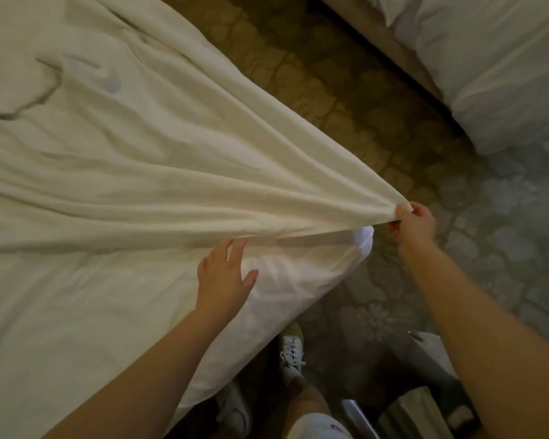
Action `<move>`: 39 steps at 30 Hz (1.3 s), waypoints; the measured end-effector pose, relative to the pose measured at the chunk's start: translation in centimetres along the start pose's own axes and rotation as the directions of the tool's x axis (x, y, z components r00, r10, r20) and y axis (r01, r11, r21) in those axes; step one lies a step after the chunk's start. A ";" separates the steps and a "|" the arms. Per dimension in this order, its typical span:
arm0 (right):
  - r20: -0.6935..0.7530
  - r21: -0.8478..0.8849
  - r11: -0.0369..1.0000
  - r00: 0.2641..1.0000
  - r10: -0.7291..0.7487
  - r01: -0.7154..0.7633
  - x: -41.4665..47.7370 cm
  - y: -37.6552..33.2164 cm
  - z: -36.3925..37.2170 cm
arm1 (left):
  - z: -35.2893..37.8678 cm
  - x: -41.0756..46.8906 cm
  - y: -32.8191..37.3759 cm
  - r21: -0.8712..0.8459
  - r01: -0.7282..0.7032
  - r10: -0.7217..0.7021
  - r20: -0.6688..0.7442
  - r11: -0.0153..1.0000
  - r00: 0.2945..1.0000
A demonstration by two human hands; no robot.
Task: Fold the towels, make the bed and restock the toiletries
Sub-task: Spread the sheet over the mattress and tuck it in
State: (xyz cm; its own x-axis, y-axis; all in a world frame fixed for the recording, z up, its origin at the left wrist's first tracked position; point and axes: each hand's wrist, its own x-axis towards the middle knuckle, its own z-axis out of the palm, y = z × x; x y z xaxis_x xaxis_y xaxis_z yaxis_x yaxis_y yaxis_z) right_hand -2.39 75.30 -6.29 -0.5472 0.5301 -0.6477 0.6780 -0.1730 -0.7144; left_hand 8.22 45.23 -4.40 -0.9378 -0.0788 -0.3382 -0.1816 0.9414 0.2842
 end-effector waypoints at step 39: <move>0.938 -0.207 -0.086 0.173 -0.299 0.974 -0.2 -34.6 3.2 | -23.3 14.8 28.1 -0.197 0.438 -0.477 -0.455 0.877 0.752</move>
State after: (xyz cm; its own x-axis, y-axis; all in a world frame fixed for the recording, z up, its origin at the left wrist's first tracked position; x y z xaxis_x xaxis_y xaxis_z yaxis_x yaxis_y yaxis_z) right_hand -27.32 78.53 17.73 -0.7582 -0.6353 -0.1469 -0.4900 0.7037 -0.5145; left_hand -17.63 62.90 19.44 -0.7529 -0.6579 0.0180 -0.6283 0.7267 0.2777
